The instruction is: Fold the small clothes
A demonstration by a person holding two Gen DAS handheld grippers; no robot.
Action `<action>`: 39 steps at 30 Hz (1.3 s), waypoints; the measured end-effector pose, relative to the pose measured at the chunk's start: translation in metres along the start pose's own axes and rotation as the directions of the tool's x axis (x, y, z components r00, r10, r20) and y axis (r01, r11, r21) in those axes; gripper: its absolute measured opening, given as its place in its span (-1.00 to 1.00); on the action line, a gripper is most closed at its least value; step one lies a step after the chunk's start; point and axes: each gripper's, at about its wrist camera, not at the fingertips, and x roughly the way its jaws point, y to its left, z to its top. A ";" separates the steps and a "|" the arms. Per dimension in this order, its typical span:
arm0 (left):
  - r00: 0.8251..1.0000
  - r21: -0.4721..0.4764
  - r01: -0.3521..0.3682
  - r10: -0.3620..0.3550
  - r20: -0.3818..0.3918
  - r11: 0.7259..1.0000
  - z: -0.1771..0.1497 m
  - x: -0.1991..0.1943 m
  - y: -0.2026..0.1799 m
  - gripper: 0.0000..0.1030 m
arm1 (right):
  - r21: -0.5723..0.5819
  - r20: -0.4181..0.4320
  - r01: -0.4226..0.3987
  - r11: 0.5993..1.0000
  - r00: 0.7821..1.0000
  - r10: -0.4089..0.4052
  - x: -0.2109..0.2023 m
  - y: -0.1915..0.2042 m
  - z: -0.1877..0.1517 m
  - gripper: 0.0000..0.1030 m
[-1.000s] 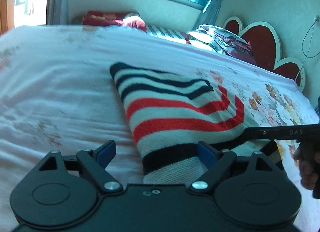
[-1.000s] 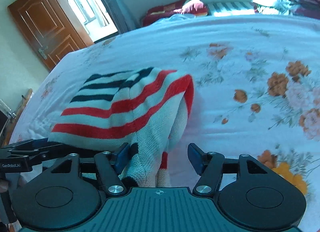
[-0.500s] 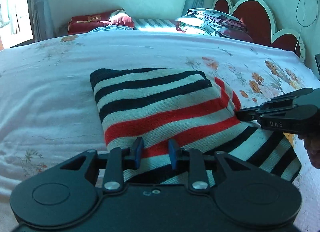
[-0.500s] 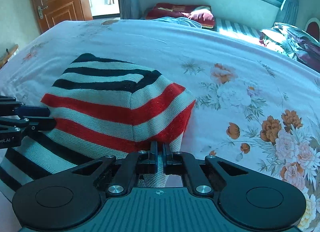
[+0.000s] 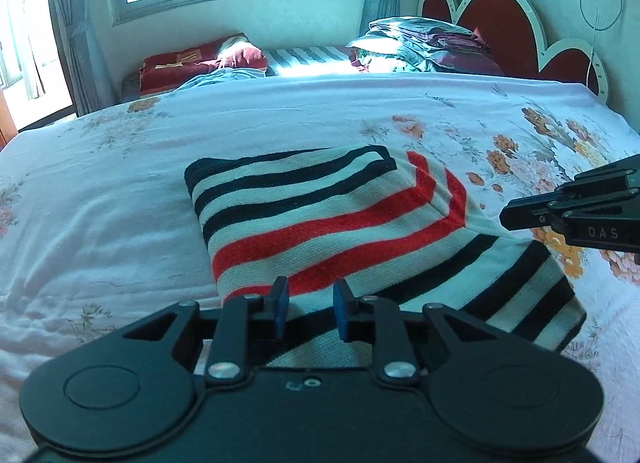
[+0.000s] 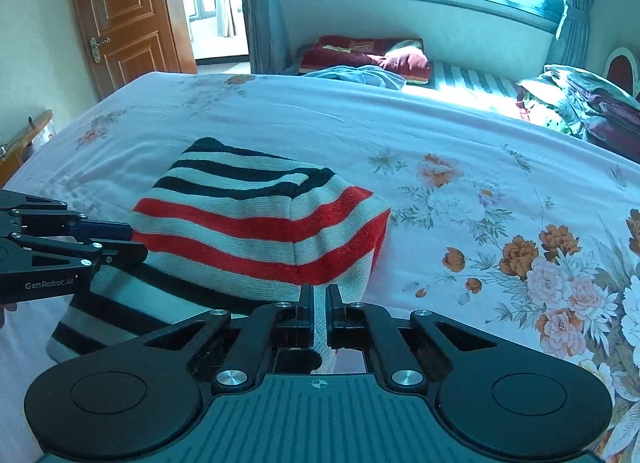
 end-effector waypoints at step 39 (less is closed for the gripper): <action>0.996 -0.075 -0.091 0.090 -0.016 0.993 -0.081 -0.040 -0.039 -0.67 | -0.006 -0.088 -0.027 1.000 0.996 0.026 -0.015 0.020 -0.085 -0.93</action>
